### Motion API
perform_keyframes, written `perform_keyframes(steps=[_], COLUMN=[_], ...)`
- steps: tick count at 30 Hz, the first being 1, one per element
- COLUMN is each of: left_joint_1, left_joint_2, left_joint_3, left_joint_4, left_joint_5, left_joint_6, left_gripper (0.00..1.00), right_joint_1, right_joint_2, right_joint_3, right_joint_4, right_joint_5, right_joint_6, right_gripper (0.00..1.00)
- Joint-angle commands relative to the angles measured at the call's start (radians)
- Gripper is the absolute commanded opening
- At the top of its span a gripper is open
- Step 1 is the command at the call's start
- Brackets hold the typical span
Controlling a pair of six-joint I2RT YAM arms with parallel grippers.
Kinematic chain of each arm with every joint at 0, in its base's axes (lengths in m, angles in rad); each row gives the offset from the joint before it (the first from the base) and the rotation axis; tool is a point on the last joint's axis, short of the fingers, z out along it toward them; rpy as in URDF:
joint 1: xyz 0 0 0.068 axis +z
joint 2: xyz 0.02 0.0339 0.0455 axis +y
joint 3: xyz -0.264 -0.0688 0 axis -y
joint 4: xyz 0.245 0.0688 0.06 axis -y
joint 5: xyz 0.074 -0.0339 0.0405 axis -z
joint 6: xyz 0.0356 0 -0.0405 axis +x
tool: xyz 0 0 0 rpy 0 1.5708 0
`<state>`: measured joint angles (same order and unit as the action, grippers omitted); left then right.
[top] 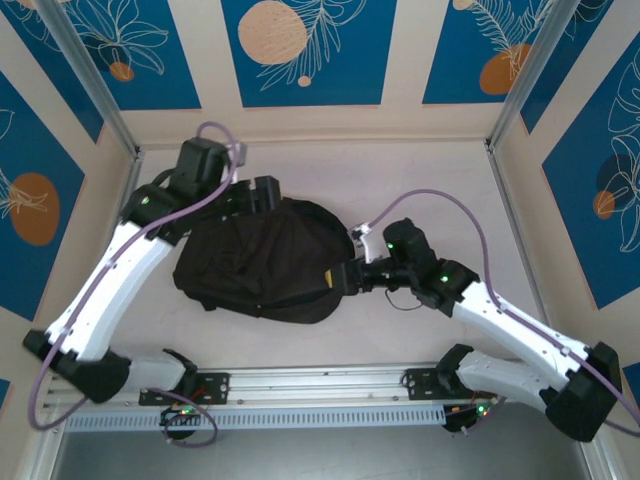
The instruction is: Pack books, pencil case, and school supplies into a backpack
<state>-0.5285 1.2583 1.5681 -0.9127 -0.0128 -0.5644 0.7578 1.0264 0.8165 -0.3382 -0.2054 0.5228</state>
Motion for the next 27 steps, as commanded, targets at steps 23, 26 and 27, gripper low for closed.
perform_keyframes(steps=[23,26,27], left_joint_1=[0.042,0.042,0.042], left_joint_2=[-0.561,-0.626,-0.642], left_joint_3=[-0.844,-0.937,-0.965], left_joint_4=[-0.083,-0.013,0.032], left_joint_5=[-0.011,-0.007,-0.011], left_joint_6=[-0.765,-0.874,-0.895], left_gripper=[0.72,0.67,0.67], right_joint_1=[0.207,0.208,0.21], right_joint_2=[0.553,0.525,0.515], right_joint_3=[0.468,0.44,0.429], right_joint_4=[-0.368,-0.321,-0.299], right_joint_5=[0.049,0.04,0.027], right_joint_6=[-0.031,0.028,0.044], right_gripper=[0.55,0.53,0.52])
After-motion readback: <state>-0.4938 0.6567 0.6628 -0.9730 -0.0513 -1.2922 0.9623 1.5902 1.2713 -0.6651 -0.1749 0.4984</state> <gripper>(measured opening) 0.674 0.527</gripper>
